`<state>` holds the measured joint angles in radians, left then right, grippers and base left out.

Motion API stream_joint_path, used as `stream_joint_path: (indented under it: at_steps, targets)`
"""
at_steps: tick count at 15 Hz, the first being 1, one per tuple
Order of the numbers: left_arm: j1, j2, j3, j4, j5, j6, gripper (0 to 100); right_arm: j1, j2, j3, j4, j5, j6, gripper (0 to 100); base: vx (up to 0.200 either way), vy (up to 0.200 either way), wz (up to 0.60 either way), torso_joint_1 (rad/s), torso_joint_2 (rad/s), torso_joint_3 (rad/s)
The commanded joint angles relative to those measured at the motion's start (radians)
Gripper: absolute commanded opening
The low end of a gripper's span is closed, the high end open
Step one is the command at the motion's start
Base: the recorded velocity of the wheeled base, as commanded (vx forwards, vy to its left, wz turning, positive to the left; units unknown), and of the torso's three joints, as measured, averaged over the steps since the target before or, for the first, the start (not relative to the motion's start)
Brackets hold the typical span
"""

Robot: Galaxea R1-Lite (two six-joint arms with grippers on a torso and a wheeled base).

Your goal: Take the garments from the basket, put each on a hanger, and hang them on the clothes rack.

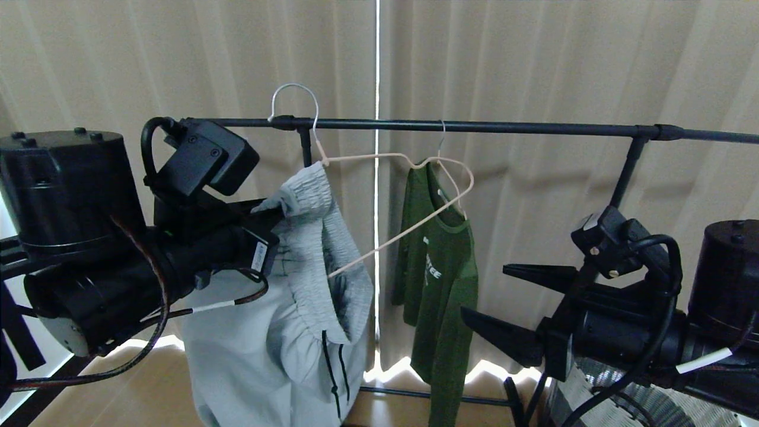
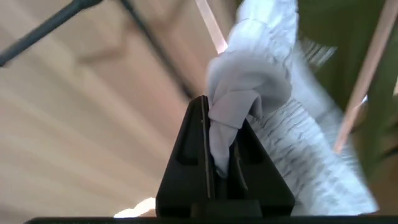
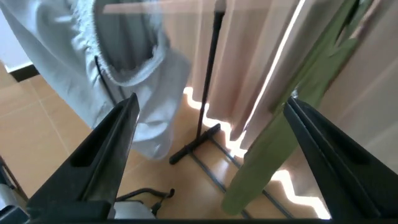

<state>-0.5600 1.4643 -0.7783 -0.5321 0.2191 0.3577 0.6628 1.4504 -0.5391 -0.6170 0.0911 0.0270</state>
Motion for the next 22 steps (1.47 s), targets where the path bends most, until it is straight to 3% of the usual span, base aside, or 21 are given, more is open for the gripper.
stream_joint_path:
  at_steps: [1, 3, 9, 13, 14, 20, 22]
  targets:
    - [-0.029, -0.001, -0.033, -0.002, -0.006, -0.029, 0, 0.058, 0.065, -0.018, -0.024, 0.003, 0.022, 100, 0.000, 0.000, 0.00, 0.000, 0.00, 0.000]
    - [-0.057, -0.009, -0.032, -0.040, -0.007, -0.031, 0, 0.098, 0.107, -0.027, -0.110, -0.001, 0.073, 100, 0.000, 0.000, 0.00, 0.000, 0.00, 0.000]
    - [-0.144, -0.022, -0.035, -0.088, -0.011, -0.026, 0, 0.100, 0.261, -0.059, -0.237, -0.033, 0.076, 100, 0.000, 0.000, 0.00, 0.000, 0.00, 0.000]
    - [-0.156, -0.039, -0.033, -0.088, -0.041, -0.025, 0, 0.090, 0.335, -0.081, -0.303, -0.051, 0.074, 100, 0.000, 0.000, 0.00, 0.000, 0.00, 0.000]
    - [-0.156, -0.044, -0.033, -0.088, -0.044, -0.023, 0, 0.084, 0.340, -0.079, -0.303, -0.051, 0.074, 0, 0.000, 0.000, 0.00, 0.000, 0.00, 0.000]
    - [-0.143, -0.045, -0.030, -0.088, -0.044, -0.022, 0, 0.043, 0.327, -0.067, -0.305, -0.093, 0.076, 0, 0.000, 0.000, 0.00, 0.000, 0.00, 0.000]
    - [-0.116, -0.042, -0.027, -0.088, -0.044, 0.014, 0, 0.011, 0.317, -0.067, -0.305, -0.093, 0.073, 0, 0.000, 0.000, 0.00, 0.000, 0.00, 0.000]
